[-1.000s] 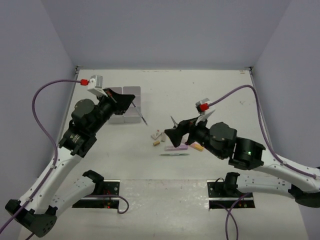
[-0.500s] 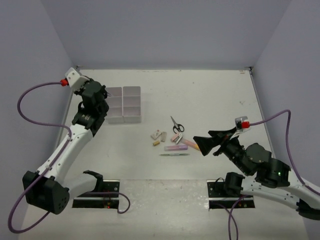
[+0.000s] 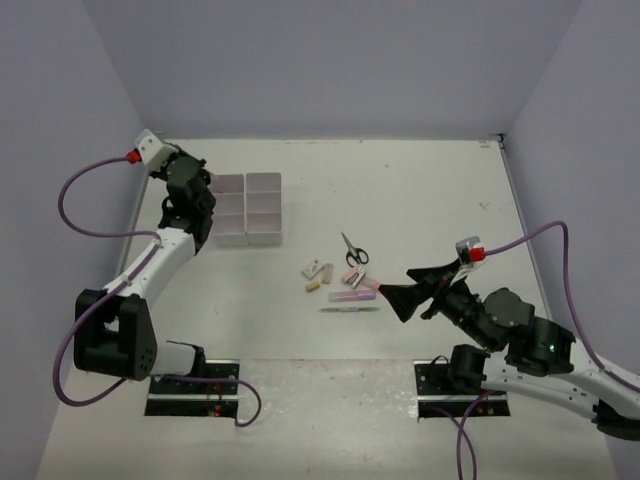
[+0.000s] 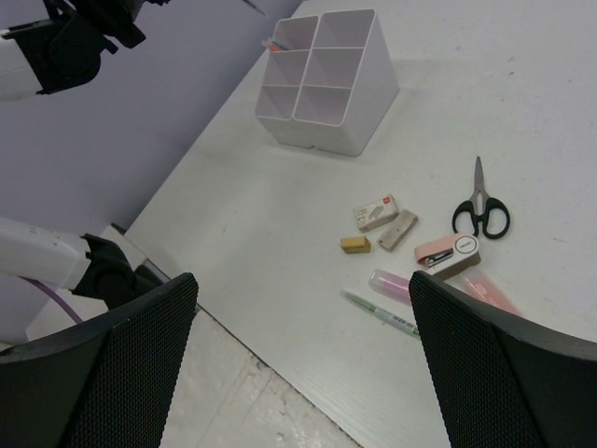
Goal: Sort the stationery into containers
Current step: Place the pen in the storage box.
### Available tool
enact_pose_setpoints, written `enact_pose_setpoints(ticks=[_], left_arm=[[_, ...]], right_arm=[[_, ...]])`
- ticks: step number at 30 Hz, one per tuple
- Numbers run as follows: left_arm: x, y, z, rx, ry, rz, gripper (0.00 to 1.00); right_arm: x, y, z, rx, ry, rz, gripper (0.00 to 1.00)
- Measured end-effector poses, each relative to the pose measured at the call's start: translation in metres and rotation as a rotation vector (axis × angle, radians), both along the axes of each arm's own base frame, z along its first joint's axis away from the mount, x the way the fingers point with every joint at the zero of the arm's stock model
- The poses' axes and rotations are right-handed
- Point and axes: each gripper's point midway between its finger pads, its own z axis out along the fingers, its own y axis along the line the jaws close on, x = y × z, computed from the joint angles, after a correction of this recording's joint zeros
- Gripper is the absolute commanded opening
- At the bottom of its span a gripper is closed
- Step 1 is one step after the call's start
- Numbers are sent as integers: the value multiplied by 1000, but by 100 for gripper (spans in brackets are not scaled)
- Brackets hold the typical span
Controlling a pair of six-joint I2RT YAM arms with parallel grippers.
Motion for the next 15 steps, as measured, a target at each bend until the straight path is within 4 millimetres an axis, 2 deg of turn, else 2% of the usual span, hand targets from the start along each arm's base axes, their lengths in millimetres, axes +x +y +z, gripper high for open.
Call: enact_pose_setpoints(ticks=[3, 6, 9, 13, 15], left_arm=[[10, -3, -7, -1, -3, -26, 0], [20, -7, -24, -9, 23, -48, 0], [27, -11, -39, -27, 44, -63, 6], [31, -14, -49, -58, 47, -67, 36], [32, -15, -51, -71, 45, -73, 59]], right_arm=[[-2, 5, 4, 16, -16, 25, 99], [-3, 9, 2, 15, -24, 40, 99], [-2, 11, 0, 8, -29, 46, 99], [-3, 19, -1, -2, -32, 68, 99], [-2, 24, -4, -16, -29, 79, 99]])
